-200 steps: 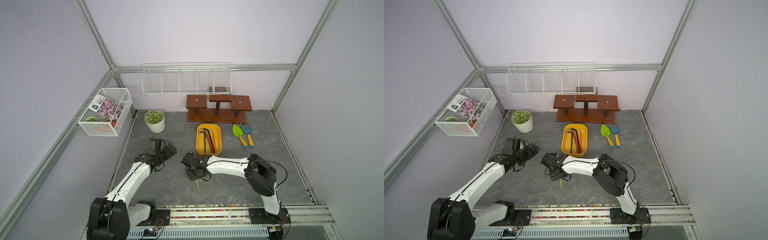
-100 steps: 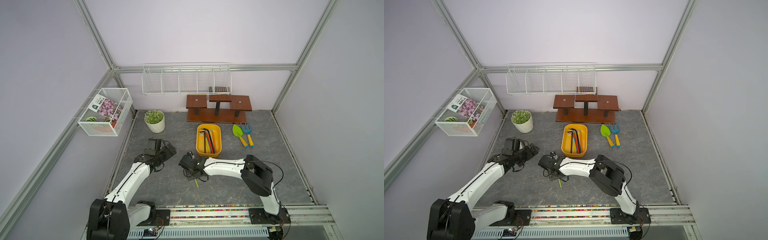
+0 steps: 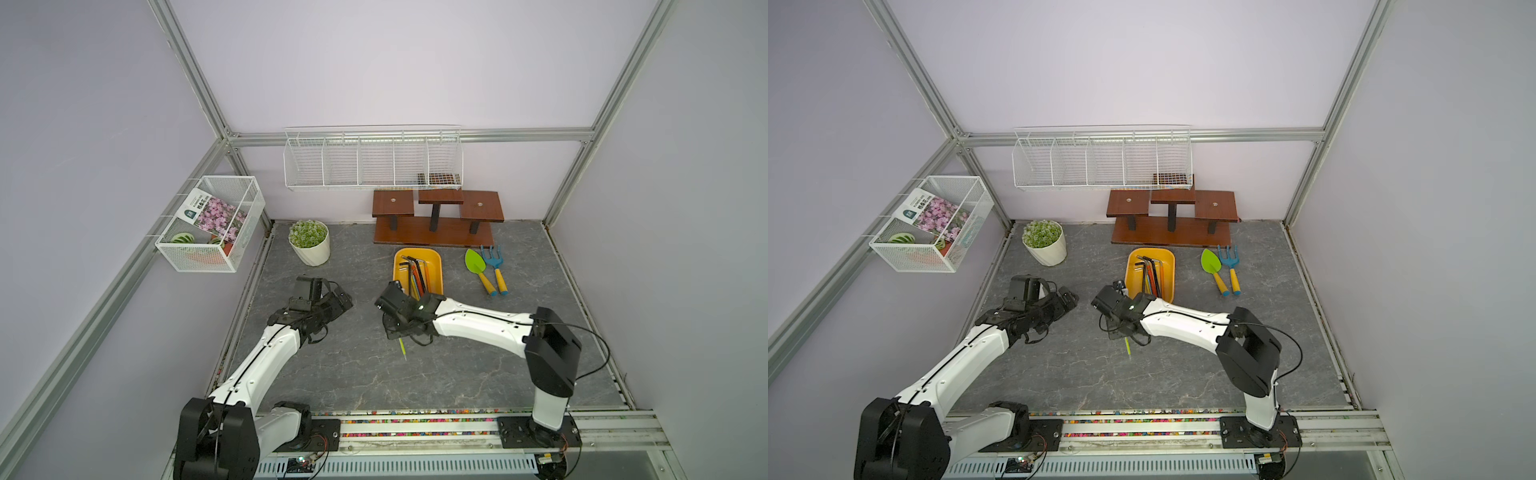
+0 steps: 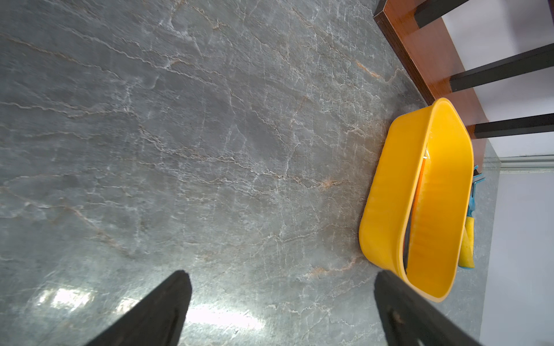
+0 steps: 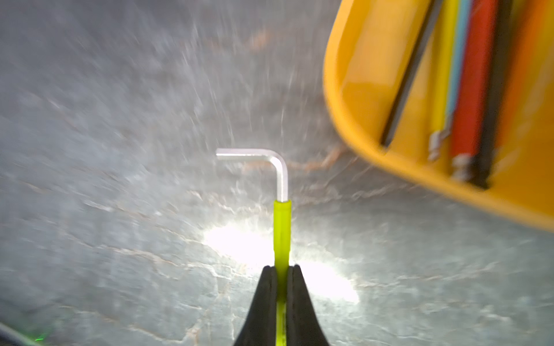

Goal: Put the hex key on the desktop into the storage box
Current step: Pick up the Allen key from the center of the board, then place the Allen key in the storage box.

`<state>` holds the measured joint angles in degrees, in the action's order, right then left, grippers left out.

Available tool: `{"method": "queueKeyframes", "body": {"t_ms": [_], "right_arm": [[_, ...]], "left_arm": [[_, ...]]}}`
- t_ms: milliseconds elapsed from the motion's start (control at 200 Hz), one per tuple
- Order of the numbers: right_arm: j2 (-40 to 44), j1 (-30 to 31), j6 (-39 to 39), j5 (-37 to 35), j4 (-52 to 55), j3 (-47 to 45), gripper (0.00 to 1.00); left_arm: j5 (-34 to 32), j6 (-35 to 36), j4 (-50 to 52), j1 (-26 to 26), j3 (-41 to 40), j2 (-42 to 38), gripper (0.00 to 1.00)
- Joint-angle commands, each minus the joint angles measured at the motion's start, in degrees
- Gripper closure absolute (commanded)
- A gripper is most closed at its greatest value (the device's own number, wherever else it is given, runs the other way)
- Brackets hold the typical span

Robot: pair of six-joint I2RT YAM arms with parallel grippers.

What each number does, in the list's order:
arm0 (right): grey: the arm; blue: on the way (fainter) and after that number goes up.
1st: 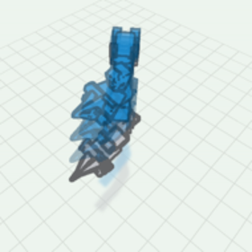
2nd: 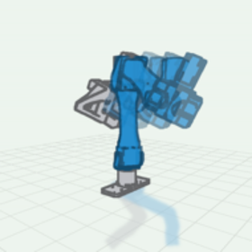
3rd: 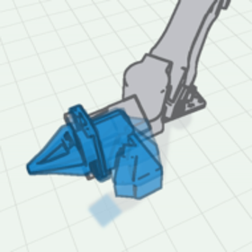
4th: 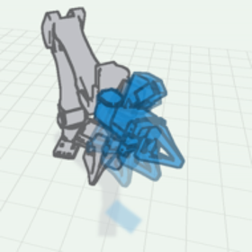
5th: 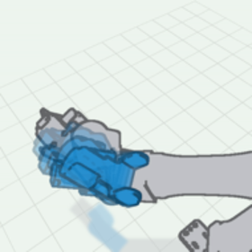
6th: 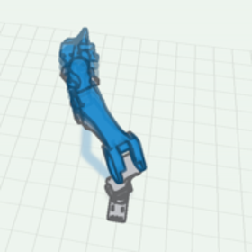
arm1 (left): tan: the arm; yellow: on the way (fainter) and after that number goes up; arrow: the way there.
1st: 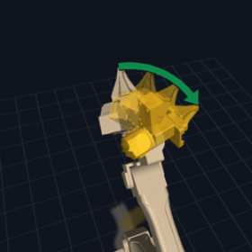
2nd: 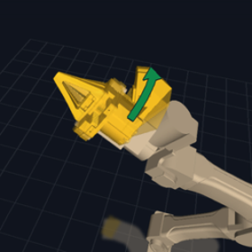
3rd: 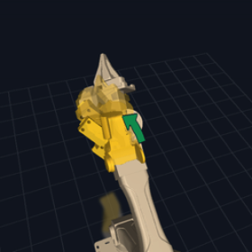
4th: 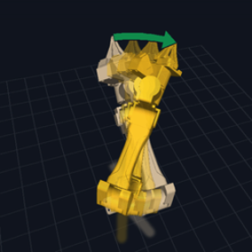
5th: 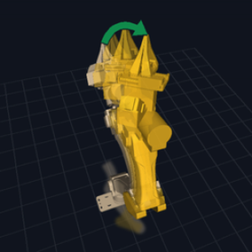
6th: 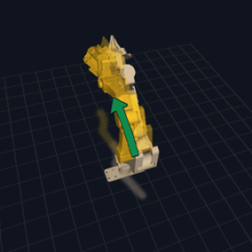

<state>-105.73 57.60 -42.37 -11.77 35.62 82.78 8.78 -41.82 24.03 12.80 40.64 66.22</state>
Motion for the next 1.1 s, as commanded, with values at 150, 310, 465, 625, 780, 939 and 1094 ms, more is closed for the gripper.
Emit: {"method": "queueKeyframes", "body": {"t_ms": [150, 310, 465, 625, 780, 939, 1094], "right_arm": [[-0.33, -11.13, 7.08, 4.28, 1.01, 7.84, 1.00], [-7.15, -18.04, 8.95, 9.16, 0.37, 14.18, 1.00], [-14.67, -22.05, 9.74, 11.17, 0.48, 20.17, 1.00], [-19.83, -24.89, 9.80, 13.13, 0.60, 23.68, 1.00], [-19.15, -25.34, 10.82, 13.79, -1.70, 21.03, 0.74], [-15.28, -25.35, 12.16, 13.79, -3.76, 17.28, 0.46], [-8.48, -25.35, 14.04, 11.80, -6.12, 11.61, 0.01]], "left_arm": [[2.85, 3.30, -1.75, -0.18, -0.21, -0.43, 0.00], [1.84, 4.00, -1.83, -0.10, -0.78, -1.41, 0.00], [0.23, 5.22, -3.24, -0.14, -1.43, -2.32, 0.00], [-5.19, 5.96, -4.54, -0.10, -1.80, -3.37, 0.00], [-10.42, 7.47, -8.38, -0.06, -2.73, -4.70, 0.00], [-17.56, 11.83, -11.89, -0.09, -2.50, -4.72, 0.00], [-25.23, 14.09, -17.38, -0.14, -3.28, -4.06, 0.00]]}}
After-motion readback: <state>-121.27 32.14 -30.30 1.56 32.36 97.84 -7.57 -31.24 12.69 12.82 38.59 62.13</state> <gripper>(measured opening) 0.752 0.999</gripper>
